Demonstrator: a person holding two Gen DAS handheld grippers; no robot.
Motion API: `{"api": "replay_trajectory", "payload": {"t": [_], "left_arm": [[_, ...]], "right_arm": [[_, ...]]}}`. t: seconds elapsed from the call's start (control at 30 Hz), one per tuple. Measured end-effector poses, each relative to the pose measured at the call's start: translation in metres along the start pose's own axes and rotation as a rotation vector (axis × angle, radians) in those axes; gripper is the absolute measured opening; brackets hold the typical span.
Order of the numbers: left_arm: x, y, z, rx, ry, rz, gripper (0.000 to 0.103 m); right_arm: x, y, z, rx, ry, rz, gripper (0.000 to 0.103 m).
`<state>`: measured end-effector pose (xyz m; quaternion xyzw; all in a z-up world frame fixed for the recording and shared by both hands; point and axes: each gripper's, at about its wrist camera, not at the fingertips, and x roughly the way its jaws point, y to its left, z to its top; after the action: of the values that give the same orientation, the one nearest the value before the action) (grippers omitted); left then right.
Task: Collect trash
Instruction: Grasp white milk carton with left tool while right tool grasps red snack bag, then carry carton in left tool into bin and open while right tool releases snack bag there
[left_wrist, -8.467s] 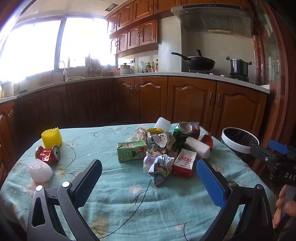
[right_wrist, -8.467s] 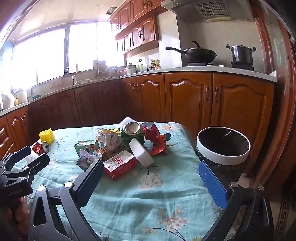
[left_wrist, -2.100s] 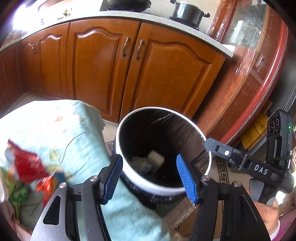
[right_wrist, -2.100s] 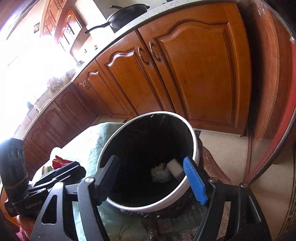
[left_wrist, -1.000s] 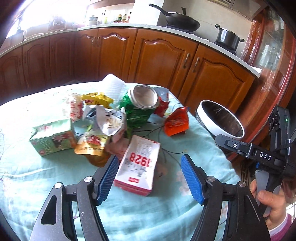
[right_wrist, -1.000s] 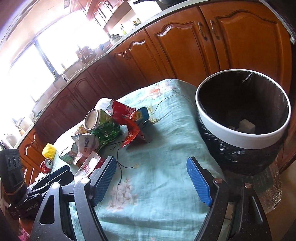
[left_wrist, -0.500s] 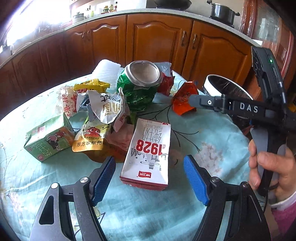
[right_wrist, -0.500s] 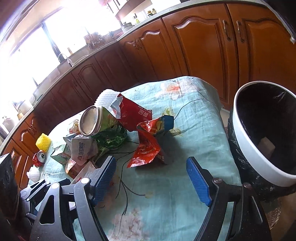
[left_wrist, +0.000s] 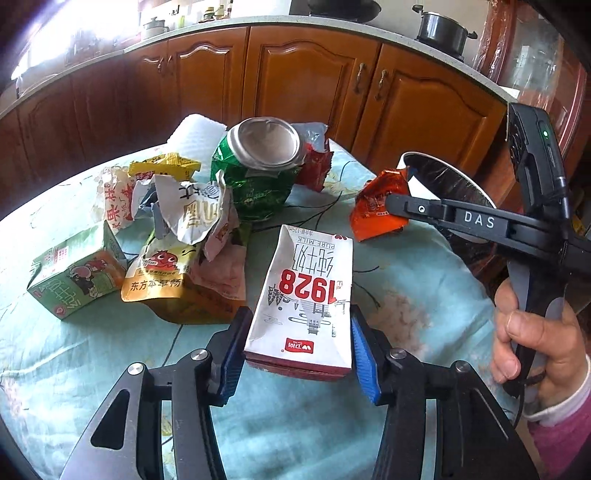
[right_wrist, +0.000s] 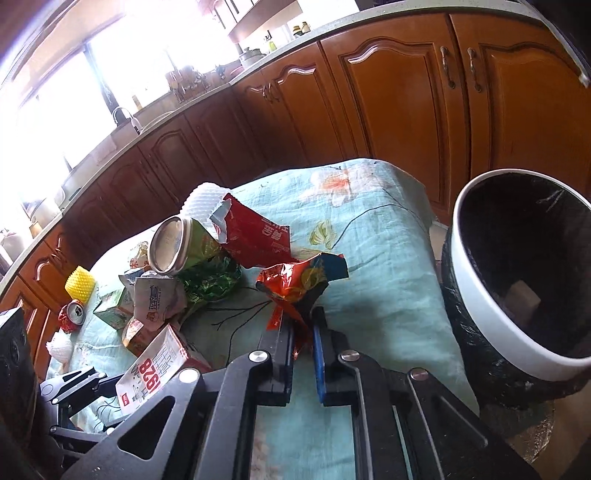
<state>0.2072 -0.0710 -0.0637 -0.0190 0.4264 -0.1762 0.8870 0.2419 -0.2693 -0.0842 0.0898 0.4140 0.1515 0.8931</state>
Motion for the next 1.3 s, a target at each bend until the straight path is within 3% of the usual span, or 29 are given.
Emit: {"api": "replay_trajectory", "payload": {"t": [0.53,1.3], "left_arm": [[0.009,-0.046,0.019,0.048,-0.021,-0.088,0.050],[0.041,-0.115,0.062,0.177,-0.048,-0.121,0.050]], "right_arm": [[-0.092,-0.061,-0.026,0.117,-0.098,-0.087,0.008],[-0.130,-0.111,-0.023,0.187,-0.171,-0.137,0.008]]}}
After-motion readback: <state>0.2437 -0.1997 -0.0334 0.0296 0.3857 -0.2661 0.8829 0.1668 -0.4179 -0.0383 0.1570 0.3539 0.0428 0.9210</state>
